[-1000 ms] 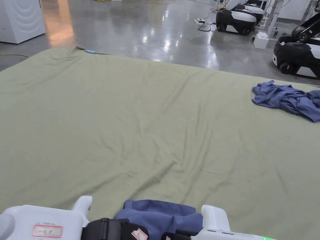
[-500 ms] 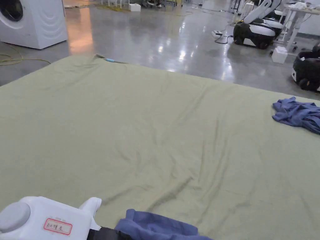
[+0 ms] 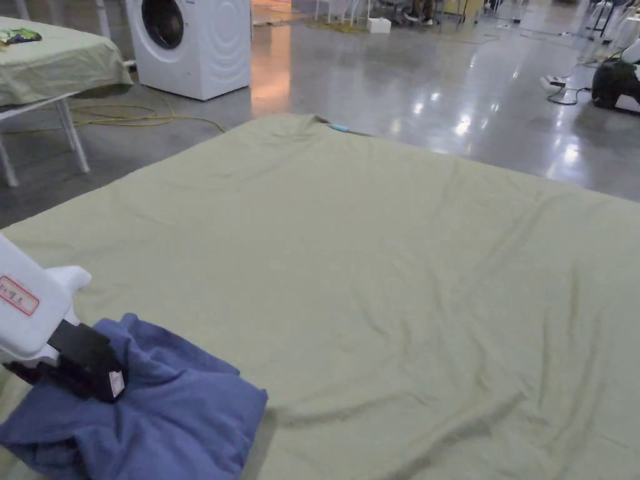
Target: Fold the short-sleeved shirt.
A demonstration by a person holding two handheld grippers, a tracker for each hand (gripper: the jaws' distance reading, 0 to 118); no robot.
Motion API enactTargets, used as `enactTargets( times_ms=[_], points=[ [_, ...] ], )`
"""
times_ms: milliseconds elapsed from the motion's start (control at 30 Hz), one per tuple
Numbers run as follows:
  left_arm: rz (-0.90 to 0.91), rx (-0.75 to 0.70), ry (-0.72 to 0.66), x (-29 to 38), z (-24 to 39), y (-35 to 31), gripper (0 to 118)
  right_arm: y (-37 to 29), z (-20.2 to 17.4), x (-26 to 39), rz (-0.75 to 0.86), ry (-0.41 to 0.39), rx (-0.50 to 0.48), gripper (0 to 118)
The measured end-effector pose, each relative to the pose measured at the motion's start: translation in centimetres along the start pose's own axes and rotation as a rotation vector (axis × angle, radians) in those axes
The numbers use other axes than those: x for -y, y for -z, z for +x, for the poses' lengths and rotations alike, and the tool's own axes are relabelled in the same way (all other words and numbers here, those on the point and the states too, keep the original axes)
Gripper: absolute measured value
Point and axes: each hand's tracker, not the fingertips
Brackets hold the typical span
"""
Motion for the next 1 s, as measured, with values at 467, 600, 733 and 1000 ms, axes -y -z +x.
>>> enactTargets(
  times_ms=[467, 600, 733, 1000],
  points=[
    [0.124, -0.290, 0.046, 0.2, -3.6, -0.3, 82, 1.4, -1.5, 0.1, -0.040, -0.045, -0.003, 5],
    [0.293, -0.407, -0.110, 3.3, -4.5, -7.3, 81, 0.3, -1.5, 0.3, -0.017, -0.066, -0.043, 5],
    [0.526, -0.431, -0.138, 7.1, -3.4, -13.9, 47, -1.7, -1.1, 0.7, 0.044, -0.095, -0.059, 5],
    [0.858, 0.032, 0.029, 12.7, 13.8, -14.0, 6, -10.2, 2.4, 1.4, 0.394, -0.096, 0.043, 5]
  ],
)
